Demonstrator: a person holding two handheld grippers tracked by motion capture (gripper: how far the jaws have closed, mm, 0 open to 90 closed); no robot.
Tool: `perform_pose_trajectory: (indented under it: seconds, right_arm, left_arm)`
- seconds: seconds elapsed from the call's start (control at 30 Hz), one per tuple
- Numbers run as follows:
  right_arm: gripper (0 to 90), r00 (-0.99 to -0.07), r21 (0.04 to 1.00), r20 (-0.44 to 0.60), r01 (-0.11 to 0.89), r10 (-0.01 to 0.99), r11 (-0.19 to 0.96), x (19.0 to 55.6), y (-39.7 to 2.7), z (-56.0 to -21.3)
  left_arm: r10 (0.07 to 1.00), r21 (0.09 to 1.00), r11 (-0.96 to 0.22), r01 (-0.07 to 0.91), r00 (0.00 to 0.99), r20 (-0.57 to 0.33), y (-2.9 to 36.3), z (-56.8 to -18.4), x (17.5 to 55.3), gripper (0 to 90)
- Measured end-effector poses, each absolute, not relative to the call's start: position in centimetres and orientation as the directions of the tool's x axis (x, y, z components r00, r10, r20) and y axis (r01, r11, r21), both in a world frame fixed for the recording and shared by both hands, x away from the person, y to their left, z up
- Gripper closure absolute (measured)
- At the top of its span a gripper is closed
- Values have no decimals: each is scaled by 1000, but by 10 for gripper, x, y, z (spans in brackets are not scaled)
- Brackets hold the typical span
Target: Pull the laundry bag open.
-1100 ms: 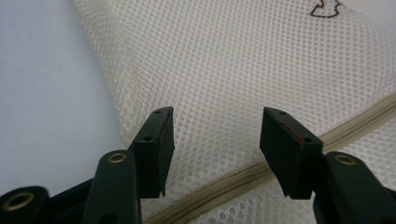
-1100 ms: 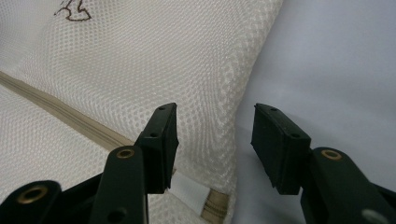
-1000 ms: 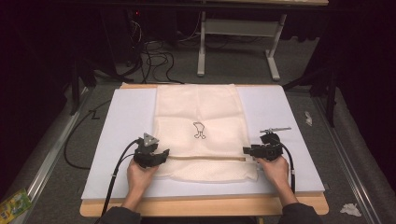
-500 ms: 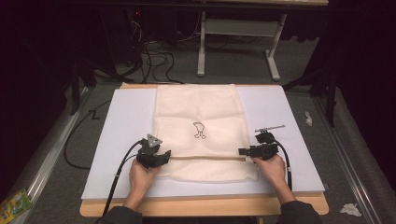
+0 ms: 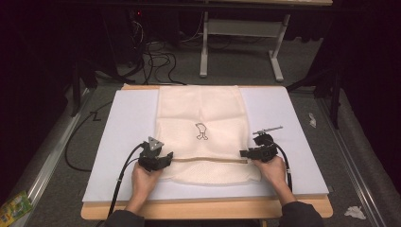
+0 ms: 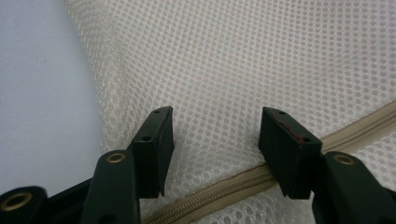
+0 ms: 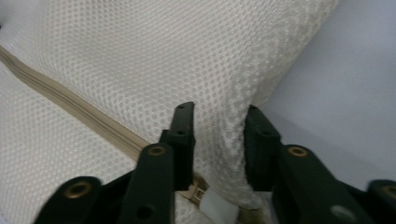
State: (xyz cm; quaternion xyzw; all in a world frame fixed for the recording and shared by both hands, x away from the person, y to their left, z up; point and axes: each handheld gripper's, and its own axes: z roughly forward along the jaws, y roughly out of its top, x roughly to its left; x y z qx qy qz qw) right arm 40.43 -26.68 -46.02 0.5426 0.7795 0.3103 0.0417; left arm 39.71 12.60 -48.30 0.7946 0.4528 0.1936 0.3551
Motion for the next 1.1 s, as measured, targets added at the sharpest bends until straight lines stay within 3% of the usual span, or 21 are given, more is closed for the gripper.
perform_pose_trajectory:
  seconds: [0.07,0.17,0.57,1.1]
  right_arm:
    - [855,-422,532,258,813,869,237,405,-268,-461]
    - [872,-435,541,253,804,864,247,405,-269,-460]
    - [879,-462,612,290,763,838,209,400,-280,-451]
    - [879,-482,649,292,735,826,199,397,-280,-440]
  left_arm:
    - [856,739,-339,583,516,-14,126,-483,397,453]
    - [854,732,-348,586,521,-12,126,-481,398,454]
    - [852,718,-360,596,524,-8,125,-475,400,451]
    - [795,732,-396,555,606,-30,102,-462,392,450]
